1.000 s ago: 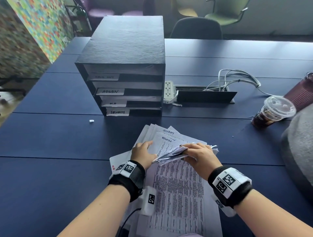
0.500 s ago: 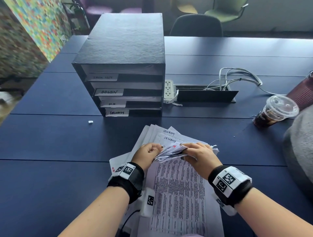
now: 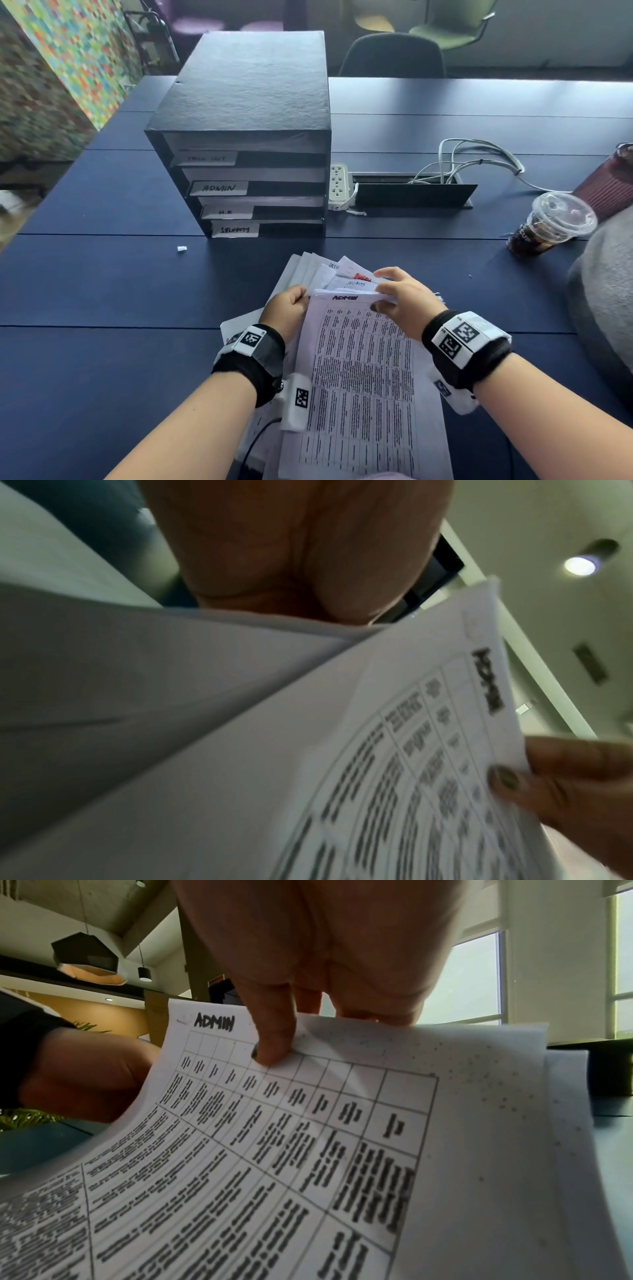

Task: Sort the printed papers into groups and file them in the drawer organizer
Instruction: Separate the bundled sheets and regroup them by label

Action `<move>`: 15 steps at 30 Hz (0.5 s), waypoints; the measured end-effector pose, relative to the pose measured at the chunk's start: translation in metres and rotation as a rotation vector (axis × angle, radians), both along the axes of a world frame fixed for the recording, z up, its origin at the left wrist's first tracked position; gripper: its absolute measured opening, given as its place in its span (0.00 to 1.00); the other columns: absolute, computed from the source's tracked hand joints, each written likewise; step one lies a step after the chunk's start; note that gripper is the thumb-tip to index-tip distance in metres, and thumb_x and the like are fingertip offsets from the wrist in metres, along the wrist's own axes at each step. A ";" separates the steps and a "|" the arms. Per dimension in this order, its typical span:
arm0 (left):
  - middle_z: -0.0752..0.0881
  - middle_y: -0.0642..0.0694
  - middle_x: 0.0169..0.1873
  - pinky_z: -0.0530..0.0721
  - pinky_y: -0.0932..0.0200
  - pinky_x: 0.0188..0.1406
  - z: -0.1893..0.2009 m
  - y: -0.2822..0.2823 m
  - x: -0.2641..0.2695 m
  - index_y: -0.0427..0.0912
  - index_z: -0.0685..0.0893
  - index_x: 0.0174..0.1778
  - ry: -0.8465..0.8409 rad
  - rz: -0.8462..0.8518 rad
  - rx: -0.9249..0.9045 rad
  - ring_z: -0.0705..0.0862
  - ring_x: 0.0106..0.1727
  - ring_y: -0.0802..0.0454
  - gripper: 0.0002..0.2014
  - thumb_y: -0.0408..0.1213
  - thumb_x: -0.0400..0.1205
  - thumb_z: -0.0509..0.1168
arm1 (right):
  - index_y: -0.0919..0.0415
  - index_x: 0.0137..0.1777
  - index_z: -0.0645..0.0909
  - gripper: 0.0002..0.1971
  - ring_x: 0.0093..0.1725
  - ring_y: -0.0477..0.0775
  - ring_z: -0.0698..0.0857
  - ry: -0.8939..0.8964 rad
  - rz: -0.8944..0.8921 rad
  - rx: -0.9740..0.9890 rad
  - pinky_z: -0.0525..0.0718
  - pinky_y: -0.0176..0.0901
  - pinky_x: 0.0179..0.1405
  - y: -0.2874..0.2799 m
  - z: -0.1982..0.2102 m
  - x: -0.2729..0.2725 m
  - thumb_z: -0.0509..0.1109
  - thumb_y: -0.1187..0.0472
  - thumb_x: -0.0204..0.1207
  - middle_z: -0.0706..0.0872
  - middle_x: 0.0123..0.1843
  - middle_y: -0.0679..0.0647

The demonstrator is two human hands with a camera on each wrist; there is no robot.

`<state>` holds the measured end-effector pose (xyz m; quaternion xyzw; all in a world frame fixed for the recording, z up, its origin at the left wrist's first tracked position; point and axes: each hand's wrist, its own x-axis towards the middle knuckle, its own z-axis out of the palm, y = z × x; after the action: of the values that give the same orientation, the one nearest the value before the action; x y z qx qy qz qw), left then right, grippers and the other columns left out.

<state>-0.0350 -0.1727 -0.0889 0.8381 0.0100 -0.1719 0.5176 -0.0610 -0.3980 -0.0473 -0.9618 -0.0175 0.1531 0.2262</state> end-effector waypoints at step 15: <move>0.83 0.46 0.37 0.77 0.58 0.47 0.009 0.011 -0.002 0.36 0.83 0.42 -0.149 0.101 -0.178 0.78 0.40 0.54 0.09 0.33 0.85 0.61 | 0.59 0.53 0.86 0.09 0.53 0.56 0.83 -0.129 0.052 -0.024 0.75 0.42 0.58 0.000 0.015 -0.007 0.70 0.57 0.76 0.84 0.57 0.45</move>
<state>-0.0366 -0.1615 -0.0795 0.7978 -0.0014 -0.0829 0.5971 -0.0683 -0.3984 -0.0320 -0.9716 -0.0554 0.0966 0.2089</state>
